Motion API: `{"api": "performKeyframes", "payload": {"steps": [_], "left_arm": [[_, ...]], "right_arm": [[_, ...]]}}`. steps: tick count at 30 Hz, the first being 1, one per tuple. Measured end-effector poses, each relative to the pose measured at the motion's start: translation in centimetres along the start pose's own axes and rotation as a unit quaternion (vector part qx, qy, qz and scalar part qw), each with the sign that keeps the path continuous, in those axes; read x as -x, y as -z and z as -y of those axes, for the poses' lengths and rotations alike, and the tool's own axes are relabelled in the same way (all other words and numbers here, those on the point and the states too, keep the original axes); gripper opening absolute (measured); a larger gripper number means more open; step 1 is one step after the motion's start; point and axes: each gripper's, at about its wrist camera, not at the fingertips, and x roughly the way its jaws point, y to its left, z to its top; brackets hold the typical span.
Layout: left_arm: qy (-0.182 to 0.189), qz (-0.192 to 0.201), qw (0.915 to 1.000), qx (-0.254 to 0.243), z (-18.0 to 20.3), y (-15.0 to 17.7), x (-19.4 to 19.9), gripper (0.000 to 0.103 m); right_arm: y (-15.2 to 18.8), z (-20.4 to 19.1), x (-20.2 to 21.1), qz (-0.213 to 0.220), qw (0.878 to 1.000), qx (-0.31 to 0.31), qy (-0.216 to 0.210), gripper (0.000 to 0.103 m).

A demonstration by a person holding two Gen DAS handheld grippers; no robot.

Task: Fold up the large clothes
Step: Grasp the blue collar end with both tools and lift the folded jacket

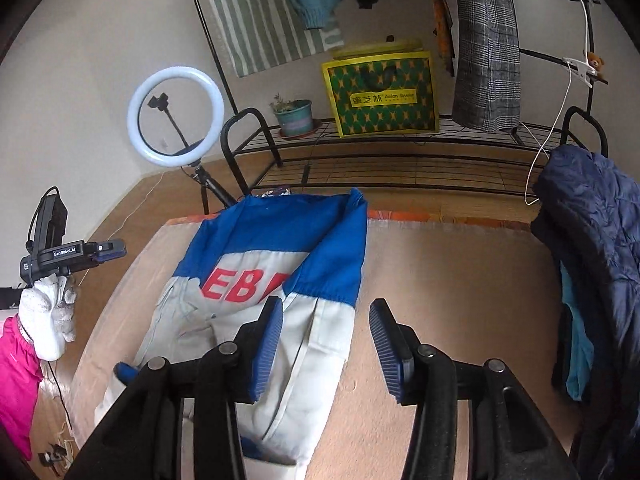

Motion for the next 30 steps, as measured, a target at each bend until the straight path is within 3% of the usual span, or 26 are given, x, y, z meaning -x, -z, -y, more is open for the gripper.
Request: {"api": "performKeyframes", "payload": {"steps": [5,11,17,25,28,30], "left_arm": [[-0.01,-0.009,0.9998,-0.014,-0.2,-3.6,-5.7,0.058],[-0.015,-0.018,0.9992,-0.031,-0.3,-6.6,-11.1,0.058],[-0.016,-0.041,0.999,-0.004,-0.7,-8.2,-15.8,0.058],[-0.041,-0.074,0.9964,0.001,-0.2,-9.1,-20.1,0.058],[-0.05,-0.069,0.9964,-0.004,0.1,-9.5,-20.7,0.058],[-0.058,-0.061,0.9964,-0.013,0.3,-9.4,-21.1,0.058]], "right_arm": [[-2.8,2.9,-4.9,0.005,0.999,-0.033,-0.019,0.06],[-5.6,4.9,-11.2,0.007,0.998,-0.067,-0.022,0.061],[-8.0,5.1,-16.2,0.0,0.997,-0.077,-0.032,0.062],[-10.1,4.2,-22.2,-0.058,0.996,-0.068,-0.013,0.062],[-10.0,3.4,-24.2,-0.088,0.995,-0.054,0.006,0.058],[-10.0,2.7,-24.6,-0.086,0.996,-0.037,0.016,0.057]]}}
